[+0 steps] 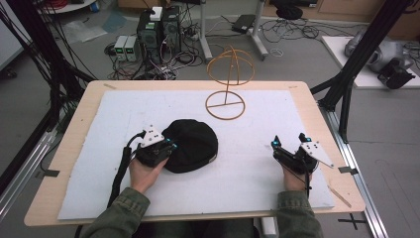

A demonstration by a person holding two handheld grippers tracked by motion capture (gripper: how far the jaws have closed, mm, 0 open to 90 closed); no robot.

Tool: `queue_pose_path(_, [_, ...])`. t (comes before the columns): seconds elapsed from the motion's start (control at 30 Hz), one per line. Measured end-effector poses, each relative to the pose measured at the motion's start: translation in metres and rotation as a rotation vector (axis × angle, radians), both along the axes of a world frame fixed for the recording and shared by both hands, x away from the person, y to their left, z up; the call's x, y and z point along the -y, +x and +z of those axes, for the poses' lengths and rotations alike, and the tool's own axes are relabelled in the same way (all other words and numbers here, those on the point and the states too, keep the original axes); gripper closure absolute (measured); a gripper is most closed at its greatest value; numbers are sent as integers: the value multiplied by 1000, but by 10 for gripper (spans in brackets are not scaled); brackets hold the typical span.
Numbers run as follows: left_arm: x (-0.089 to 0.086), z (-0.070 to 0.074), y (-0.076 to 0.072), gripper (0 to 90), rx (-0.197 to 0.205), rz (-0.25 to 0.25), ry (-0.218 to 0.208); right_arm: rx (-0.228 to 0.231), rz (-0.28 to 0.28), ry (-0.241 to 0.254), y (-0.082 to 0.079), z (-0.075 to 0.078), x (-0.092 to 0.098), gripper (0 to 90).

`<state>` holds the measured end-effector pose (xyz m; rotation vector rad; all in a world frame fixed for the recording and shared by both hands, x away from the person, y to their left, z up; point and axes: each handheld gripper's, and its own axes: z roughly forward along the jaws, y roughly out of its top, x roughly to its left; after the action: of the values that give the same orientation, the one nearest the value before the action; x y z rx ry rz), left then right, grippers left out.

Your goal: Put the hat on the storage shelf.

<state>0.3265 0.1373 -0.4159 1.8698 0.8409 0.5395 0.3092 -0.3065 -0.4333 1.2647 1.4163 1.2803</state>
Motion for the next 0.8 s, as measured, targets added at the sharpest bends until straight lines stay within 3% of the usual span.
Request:
queue_pose_path(0.3, [-1,2,-3,877,20,3,-8,-4,4,2,1,-1,0,88])
queue_pose_path(0.8, [-13,19,-9,877,153,50,-55,-7,4,-2,0,0,-1,88])
